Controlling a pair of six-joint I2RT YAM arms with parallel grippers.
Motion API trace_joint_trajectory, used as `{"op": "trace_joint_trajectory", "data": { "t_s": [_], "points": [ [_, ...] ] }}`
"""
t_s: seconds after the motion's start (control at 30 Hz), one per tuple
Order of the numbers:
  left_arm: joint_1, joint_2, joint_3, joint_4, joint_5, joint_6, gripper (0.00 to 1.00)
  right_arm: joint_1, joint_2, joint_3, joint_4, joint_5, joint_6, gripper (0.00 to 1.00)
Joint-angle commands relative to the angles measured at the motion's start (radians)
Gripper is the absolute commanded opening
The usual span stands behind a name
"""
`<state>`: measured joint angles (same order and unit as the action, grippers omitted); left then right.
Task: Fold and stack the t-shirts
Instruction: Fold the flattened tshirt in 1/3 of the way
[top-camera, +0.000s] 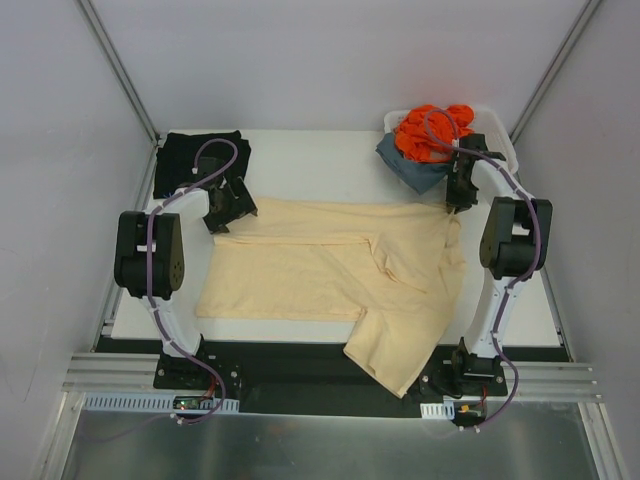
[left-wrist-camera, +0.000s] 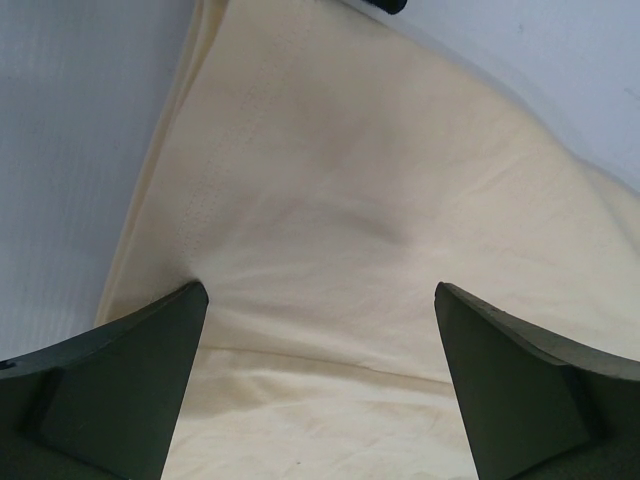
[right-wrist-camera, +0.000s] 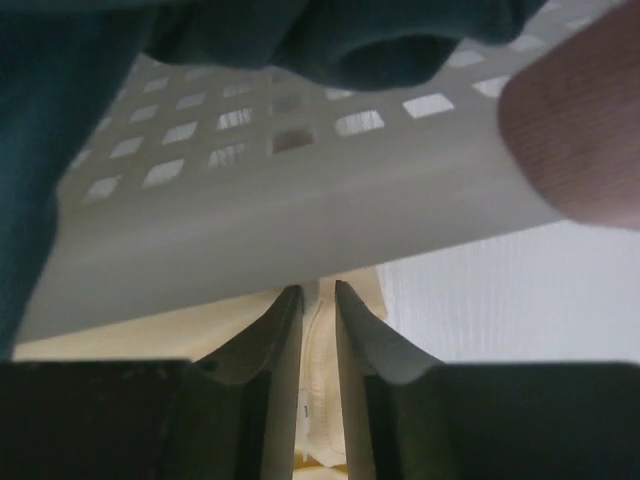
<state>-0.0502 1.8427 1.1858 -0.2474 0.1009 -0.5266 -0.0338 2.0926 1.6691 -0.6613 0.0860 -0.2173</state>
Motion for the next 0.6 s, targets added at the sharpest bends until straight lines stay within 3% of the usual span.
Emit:
{"op": "trace_joint_trajectory", "data": {
  "t_s": [0.0,0.03,0.13,0.2,0.3,0.33,0.57],
  "points": [
    [0.015,-0.005,0.023,-0.013,0.002,0.036,0.99,0.000,-0.035,0.052,-0.017,0.004,-0.040,0.30],
    [0.015,-0.034,0.021,-0.013,0.002,0.034,0.99,0.009,-0.049,0.055,-0.040,0.018,-0.036,0.43],
    [0.015,-0.108,-0.002,-0.016,-0.012,0.017,0.99,0.031,-0.133,0.021,-0.110,0.024,-0.034,0.62],
    [0.013,-0.170,-0.035,-0.023,-0.012,0.007,0.99,0.060,-0.221,-0.049,-0.124,0.021,-0.012,0.68],
    [0.013,-0.232,-0.104,-0.026,0.008,-0.021,1.00,0.106,-0.348,-0.191,-0.127,0.017,0.082,0.84],
    [0.010,-0.273,-0.126,-0.026,0.022,-0.036,0.99,0.133,-0.380,-0.230,-0.118,0.014,0.108,0.98],
    [-0.025,-0.448,-0.339,-0.027,0.086,-0.095,0.99,0.245,-0.594,-0.581,-0.066,-0.110,0.340,0.97]
  ]
}}
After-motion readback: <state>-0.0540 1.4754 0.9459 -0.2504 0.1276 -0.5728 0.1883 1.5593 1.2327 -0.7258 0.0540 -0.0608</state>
